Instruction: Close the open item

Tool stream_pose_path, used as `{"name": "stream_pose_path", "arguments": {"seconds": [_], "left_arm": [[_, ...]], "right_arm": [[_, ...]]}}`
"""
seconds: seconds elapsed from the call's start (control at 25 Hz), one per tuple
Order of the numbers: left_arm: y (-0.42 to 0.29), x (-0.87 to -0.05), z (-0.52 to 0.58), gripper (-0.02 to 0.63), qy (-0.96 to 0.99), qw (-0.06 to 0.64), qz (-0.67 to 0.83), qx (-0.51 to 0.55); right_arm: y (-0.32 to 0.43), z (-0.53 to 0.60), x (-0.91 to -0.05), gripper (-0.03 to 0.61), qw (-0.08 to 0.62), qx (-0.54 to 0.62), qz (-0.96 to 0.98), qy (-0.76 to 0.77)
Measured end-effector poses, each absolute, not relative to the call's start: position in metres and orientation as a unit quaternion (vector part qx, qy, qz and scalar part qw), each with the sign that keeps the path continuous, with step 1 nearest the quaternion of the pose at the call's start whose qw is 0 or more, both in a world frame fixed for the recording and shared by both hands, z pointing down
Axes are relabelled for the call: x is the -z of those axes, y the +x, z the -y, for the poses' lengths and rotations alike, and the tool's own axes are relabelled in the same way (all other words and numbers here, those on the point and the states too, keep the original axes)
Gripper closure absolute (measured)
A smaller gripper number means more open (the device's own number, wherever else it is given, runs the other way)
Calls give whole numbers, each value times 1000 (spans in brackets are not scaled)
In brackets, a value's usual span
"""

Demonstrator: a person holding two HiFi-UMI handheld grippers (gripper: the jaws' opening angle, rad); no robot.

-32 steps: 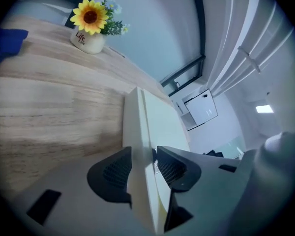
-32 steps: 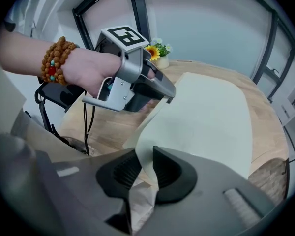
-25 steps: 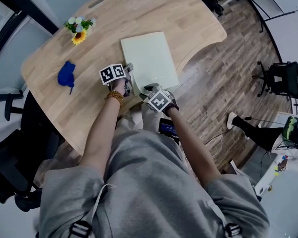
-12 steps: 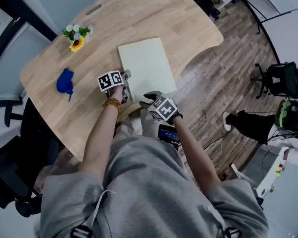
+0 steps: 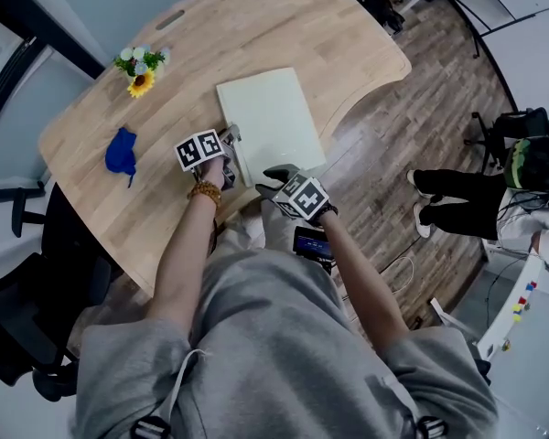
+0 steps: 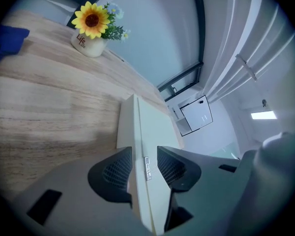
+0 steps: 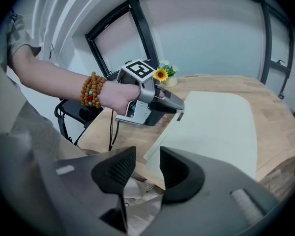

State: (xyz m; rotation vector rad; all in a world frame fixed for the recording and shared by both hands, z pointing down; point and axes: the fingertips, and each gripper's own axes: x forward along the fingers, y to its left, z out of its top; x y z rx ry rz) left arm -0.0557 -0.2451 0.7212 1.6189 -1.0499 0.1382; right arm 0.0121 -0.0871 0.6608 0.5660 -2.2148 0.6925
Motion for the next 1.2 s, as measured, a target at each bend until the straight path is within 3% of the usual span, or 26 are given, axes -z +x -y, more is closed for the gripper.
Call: {"name": "stream_pose_path", "arguments": {"seconds": [0.84,1.2], "left_arm": [[-18,-489,269,451,897,276,345,-36],[-20,-401,270,451,910,92,404,-35]], "right_arm": [[45,184,-584,416,343,-179,877,284],[65,243,-484,416,244,-66,883,394]]}}
